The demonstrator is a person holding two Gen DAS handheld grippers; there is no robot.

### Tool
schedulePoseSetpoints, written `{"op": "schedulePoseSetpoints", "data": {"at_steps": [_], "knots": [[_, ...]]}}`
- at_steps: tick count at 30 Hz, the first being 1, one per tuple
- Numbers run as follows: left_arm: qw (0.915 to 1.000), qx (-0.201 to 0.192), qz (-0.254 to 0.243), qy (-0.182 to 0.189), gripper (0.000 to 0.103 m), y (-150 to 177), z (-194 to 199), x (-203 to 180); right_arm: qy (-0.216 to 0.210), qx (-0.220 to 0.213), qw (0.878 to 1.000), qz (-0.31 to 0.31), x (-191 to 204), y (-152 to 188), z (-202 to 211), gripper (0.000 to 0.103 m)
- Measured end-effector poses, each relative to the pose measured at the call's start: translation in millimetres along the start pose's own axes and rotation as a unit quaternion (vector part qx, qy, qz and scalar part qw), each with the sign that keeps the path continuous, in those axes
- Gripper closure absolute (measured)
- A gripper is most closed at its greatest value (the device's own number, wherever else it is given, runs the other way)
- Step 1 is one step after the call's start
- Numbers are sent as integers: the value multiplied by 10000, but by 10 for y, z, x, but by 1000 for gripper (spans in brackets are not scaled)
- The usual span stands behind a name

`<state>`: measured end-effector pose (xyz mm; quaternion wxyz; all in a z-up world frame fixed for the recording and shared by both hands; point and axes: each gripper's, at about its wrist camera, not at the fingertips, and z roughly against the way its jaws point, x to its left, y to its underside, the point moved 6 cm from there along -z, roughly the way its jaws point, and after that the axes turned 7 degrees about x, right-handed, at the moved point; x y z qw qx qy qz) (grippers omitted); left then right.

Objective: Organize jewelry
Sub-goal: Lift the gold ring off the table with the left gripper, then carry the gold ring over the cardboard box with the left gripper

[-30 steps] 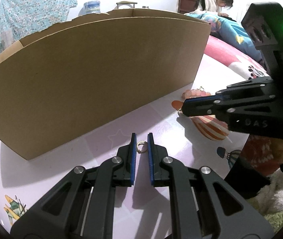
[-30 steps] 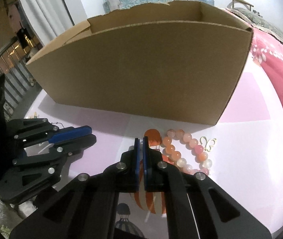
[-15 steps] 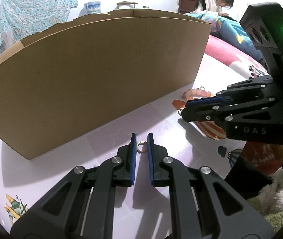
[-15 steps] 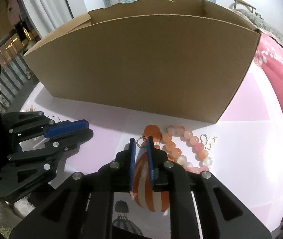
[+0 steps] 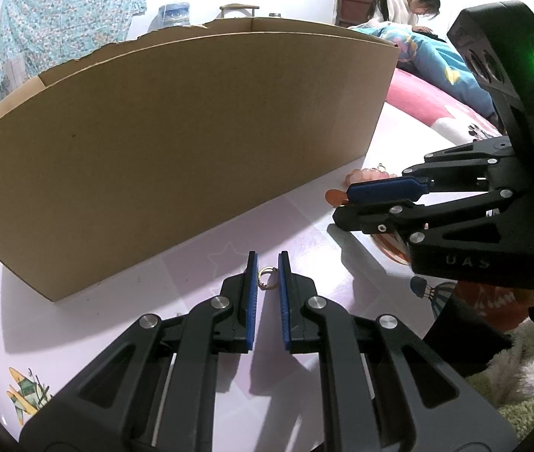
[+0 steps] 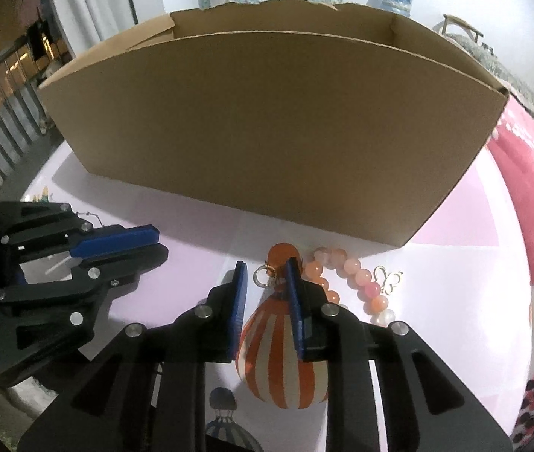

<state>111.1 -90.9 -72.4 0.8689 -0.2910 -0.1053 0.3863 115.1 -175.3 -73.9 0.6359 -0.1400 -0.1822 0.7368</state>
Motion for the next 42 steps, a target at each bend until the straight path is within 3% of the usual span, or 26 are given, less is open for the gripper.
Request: {"op": "schedulePoseSetpoints", "data": {"at_steps": [1, 18, 28, 33, 38, 40, 42], "knots": [[10000, -2, -1, -1, 93, -1, 0, 1, -49, 19, 10000, 8, 15, -4, -4, 92], [10000, -27, 6, 5, 93, -7, 15, -1, -494, -120, 9981, -350, -65, -46, 7, 94], [9995, -298, -101, -86, 93, -104, 372, -12, -529, -489, 9970, -288, -85, -19, 441, 94], [9970, -757, -169, 29, 93, -325, 849, -44, -665, -975, 9930, 8, 31, -235, 925, 94], [9901, -1373, -52, 284, 93, -775, 1310, 88, -986, -1588, 9818, 334, 85, -680, 1347, 93], [9911, -1283, 134, 318, 93, -940, 1249, 221, -1161, -1540, 9807, 332, 67, -881, 1298, 93], [9950, -850, 455, 262, 93, -1095, 978, 443, -1329, -1241, 9830, 237, 8, -1103, 1095, 93]]}}
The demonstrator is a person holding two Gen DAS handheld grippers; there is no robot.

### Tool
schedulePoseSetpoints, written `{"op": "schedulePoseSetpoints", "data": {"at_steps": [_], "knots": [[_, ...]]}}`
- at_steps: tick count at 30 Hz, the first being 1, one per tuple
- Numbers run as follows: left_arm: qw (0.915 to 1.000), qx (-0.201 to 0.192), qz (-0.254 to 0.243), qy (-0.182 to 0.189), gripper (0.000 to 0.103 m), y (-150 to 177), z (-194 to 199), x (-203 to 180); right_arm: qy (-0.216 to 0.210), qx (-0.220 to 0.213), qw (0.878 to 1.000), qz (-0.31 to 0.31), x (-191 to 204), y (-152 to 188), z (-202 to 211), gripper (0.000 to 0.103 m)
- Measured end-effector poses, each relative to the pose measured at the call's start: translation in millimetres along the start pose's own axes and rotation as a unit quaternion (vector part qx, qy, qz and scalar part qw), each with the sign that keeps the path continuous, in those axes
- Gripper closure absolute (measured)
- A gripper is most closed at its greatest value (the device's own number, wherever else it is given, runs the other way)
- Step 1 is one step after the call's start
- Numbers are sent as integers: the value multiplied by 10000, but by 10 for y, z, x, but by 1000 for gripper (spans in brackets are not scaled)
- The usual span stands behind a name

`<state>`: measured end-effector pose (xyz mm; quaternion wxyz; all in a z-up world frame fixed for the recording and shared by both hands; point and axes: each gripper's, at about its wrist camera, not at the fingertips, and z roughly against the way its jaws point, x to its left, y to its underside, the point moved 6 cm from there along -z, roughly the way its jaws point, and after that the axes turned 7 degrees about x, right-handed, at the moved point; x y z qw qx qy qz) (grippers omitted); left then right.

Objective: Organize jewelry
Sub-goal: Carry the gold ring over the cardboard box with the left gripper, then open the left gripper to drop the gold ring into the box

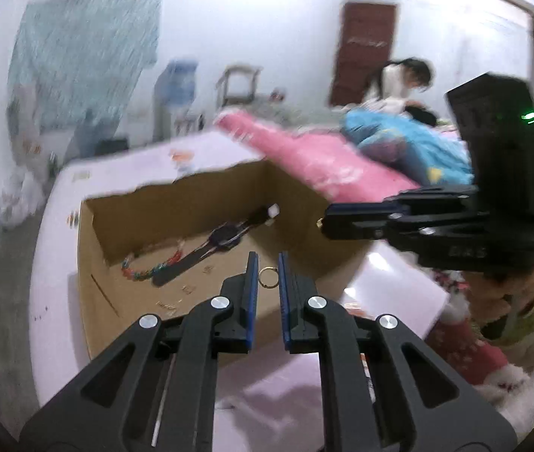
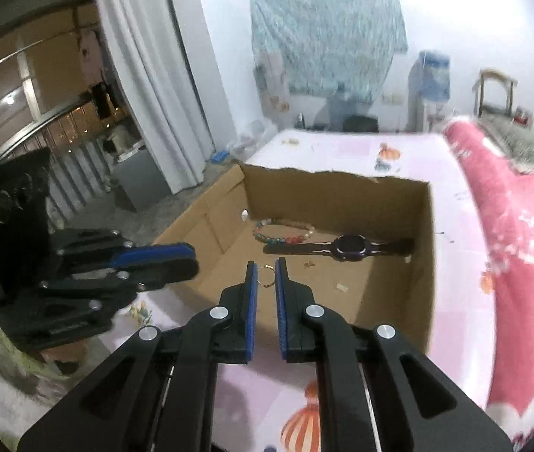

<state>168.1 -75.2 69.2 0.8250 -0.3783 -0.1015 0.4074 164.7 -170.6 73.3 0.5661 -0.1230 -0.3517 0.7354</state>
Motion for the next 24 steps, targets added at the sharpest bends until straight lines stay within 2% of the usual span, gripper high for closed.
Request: {"op": "schedulePoseSetpoints", "data": {"at_steps": [2, 5, 8, 14, 16, 24], "knots": [[9967, 643, 494, 79, 93, -32, -328, 222, -239, 644, 9968, -402, -158, -114, -350, 93], [9857, 1141, 1116, 536, 93, -35, -642, 458, -577, 1274, 9858, -925, -301, -172, -711, 93], [9791, 1420, 1381, 466, 93, -47, -856, 599, -542, 1762, 9760, -1163, -362, -182, -1006, 93], [9706, 1644, 1716, 379, 90, 31, -1001, 685, -507, 2065, 9665, -1439, -444, -158, -1241, 93], [9692, 1678, 1765, 363, 84, 25, -1010, 723, -466, 2050, 9666, -1468, -462, -163, -1249, 93], [9686, 1613, 1871, 282, 81, 40, -977, 809, -307, 1924, 9696, -1483, -530, -187, -1173, 93]]}}
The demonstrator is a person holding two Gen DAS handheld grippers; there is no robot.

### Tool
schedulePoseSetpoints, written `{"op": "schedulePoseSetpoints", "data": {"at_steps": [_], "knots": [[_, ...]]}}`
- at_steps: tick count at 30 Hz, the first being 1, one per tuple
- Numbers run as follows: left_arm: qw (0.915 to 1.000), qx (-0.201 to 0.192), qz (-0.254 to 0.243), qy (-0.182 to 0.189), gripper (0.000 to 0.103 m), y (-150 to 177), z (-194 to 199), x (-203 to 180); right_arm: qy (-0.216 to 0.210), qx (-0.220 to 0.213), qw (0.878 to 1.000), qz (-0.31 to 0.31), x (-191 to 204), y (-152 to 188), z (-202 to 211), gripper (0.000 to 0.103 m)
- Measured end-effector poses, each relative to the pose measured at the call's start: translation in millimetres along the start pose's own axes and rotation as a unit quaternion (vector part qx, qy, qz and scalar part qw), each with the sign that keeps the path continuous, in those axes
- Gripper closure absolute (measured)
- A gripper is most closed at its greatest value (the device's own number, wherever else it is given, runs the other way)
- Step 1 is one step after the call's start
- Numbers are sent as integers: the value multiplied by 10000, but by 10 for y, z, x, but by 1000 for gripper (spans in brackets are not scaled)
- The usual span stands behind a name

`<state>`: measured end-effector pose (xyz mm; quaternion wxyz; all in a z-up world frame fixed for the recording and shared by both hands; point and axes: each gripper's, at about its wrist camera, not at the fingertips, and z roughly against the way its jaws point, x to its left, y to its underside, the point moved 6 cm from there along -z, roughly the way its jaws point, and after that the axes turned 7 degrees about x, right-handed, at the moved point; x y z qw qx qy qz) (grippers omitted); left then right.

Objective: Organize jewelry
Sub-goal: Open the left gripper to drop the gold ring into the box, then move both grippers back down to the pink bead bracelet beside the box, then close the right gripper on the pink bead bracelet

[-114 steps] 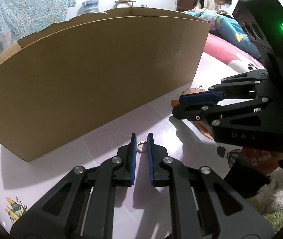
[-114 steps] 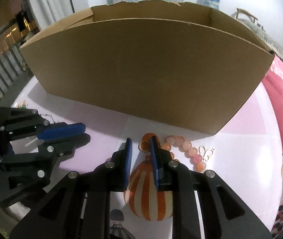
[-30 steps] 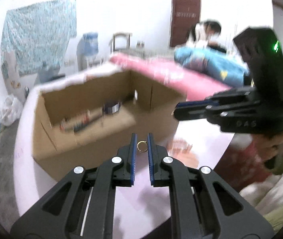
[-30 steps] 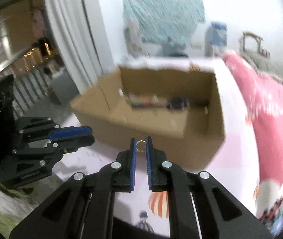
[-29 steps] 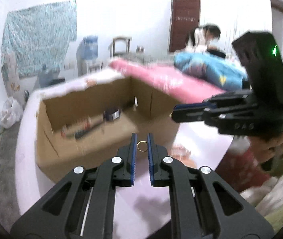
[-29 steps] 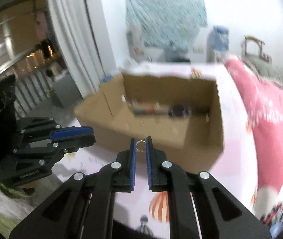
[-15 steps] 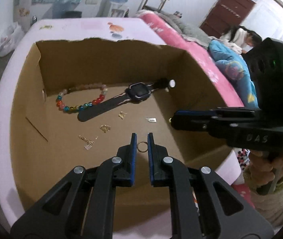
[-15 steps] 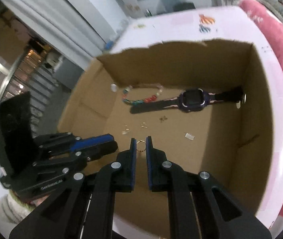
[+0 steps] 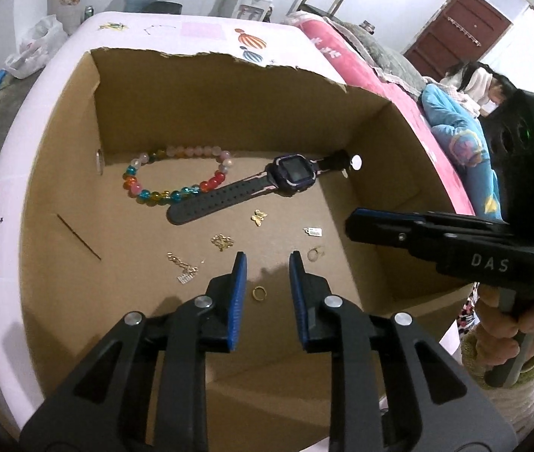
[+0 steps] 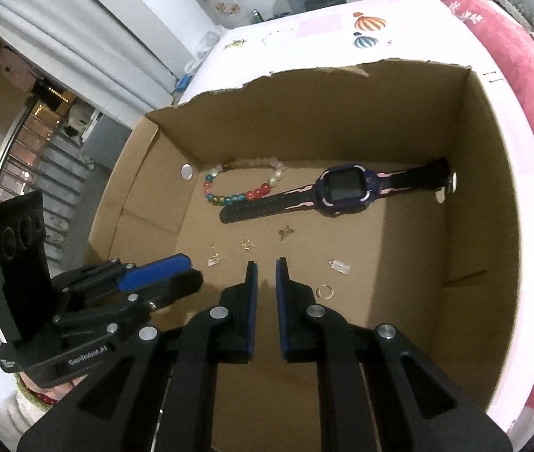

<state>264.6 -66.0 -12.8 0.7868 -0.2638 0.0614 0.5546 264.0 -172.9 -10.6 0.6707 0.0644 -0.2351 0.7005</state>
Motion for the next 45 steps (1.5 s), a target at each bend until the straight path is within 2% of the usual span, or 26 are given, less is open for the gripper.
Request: {"op": "schedulePoseSetpoints", "data": {"at_steps": [6, 8, 10, 14, 16, 18, 21, 24, 26, 29, 32, 35, 39, 44, 45], "knots": [[9998, -176, -52, -85, 81, 0, 111, 12, -12, -249, 9997, 5, 5, -2, 157, 92], [9993, -328, -151, -108, 81, 7, 194, -24, -123, -445, 9989, 45, 36, 15, 289, 89], [9981, -537, -301, -94, 78, 29, 322, -89, -214, -633, 9977, 83, 67, 41, 428, 81], [9901, -1115, -846, -52, 65, 191, 737, -301, -545, -1193, 9908, 324, 173, 226, 908, 77], [9856, -1282, -1097, -73, 52, 292, 874, -385, -617, -1458, 9864, 443, 202, 350, 1110, 77], [9792, -1445, -1423, -38, 46, 470, 1027, -490, -576, -1810, 9801, 577, 204, 546, 1351, 77], [9738, -1444, -1747, 158, 34, 731, 1132, -607, -403, -2236, 9715, 667, 146, 850, 1613, 76], [9702, -1313, -2007, 337, 25, 968, 1118, -713, -338, -2447, 9679, 469, -9, 1168, 1734, 73], [9708, -1076, -2091, 480, 19, 1138, 1009, -781, -363, -2409, 9697, 156, -174, 1345, 1685, 72], [9746, -785, -2069, 343, 17, 1310, 744, -813, -263, -2064, 9771, -452, -469, 1530, 1452, 72], [9811, -426, -1870, -256, 17, 1379, 323, -732, -9, -1497, 9829, -1069, -759, 1676, 1024, 72], [9792, -150, -1762, -999, 17, 1422, -51, -640, 121, -1009, 9852, -1379, -874, 1758, 622, 72], [9714, 92, -1711, -1644, 17, 1447, -338, -501, 419, -796, 9864, -1375, -883, 1782, 367, 72], [9753, 157, -1488, -1628, 16, 1442, -421, -417, 795, -751, 9883, -1064, -806, 1695, 205, 74], [9773, 148, -1398, -1588, 15, 1436, -419, -393, 880, -707, 9885, -1004, -798, 1681, 159, 78]]}}
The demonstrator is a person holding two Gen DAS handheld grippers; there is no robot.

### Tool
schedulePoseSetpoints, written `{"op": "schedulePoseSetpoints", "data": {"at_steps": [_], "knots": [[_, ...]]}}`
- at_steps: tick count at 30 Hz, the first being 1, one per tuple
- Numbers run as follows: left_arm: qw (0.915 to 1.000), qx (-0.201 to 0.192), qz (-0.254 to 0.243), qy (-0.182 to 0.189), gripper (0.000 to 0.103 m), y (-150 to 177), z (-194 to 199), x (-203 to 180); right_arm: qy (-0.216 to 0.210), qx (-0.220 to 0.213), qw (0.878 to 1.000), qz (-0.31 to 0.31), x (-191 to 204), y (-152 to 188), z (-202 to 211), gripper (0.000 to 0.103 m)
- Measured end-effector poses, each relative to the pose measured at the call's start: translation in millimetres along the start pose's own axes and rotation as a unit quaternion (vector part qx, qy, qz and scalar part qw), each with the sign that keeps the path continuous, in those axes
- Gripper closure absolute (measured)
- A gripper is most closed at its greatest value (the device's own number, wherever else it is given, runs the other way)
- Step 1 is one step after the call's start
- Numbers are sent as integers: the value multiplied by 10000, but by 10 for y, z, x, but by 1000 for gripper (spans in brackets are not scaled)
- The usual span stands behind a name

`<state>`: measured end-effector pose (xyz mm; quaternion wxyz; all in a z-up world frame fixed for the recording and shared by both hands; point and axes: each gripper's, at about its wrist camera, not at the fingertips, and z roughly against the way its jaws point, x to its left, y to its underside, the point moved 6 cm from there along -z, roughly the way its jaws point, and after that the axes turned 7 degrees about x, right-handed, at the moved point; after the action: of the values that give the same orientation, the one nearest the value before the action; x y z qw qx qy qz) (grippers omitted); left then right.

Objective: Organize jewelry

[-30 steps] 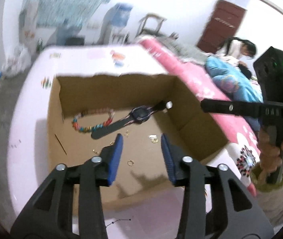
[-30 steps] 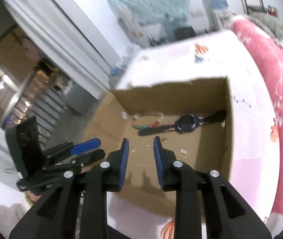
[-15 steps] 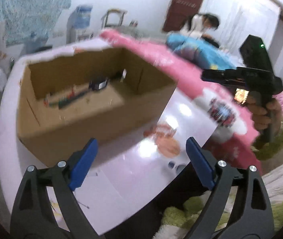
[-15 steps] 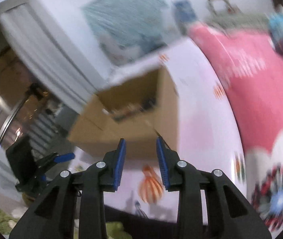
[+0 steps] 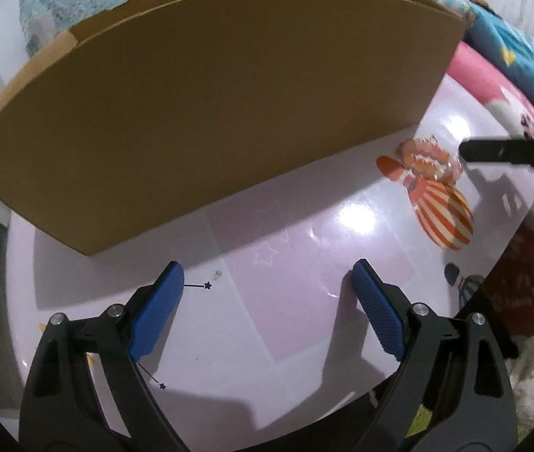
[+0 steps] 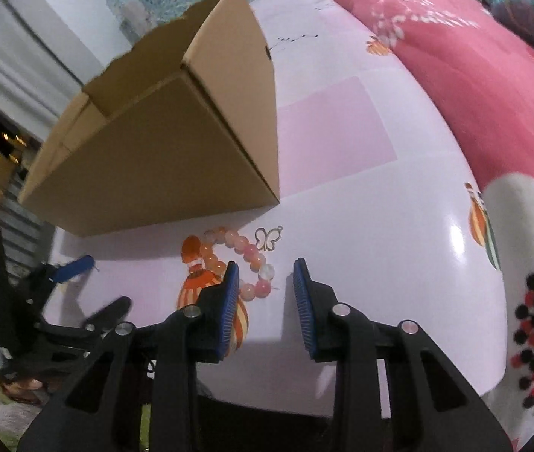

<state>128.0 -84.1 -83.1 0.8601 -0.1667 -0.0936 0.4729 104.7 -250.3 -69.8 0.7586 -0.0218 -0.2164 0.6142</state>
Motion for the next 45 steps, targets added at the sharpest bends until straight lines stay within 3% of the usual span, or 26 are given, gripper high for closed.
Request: {"op": "schedulePoseSetpoints", "data": {"at_steps": [5, 9, 23, 27, 30, 45], "knots": [[9999, -44, 129, -35, 11, 5, -13, 65, 126, -7, 9997, 223, 130, 36, -39, 96], [9998, -85, 148, -34, 9, 22, -12, 95, 32, 58, 9990, 434, 256, 93, -50, 98], [9994, 65, 338, -105, 8, -11, -24, 196, -579, 312, 9951, 742, 697, 164, -207, 98], [9991, 100, 386, -130, 8, -14, -33, 220, -607, 192, 9963, 585, 592, 141, -88, 96], [9990, 114, 405, -140, 8, -21, -38, 225, -610, 117, 9972, 410, 473, 82, -40, 87], [9987, 117, 465, -167, 8, 3, -11, 185, -445, 288, 9981, 310, 547, 0, -254, 88]]}}
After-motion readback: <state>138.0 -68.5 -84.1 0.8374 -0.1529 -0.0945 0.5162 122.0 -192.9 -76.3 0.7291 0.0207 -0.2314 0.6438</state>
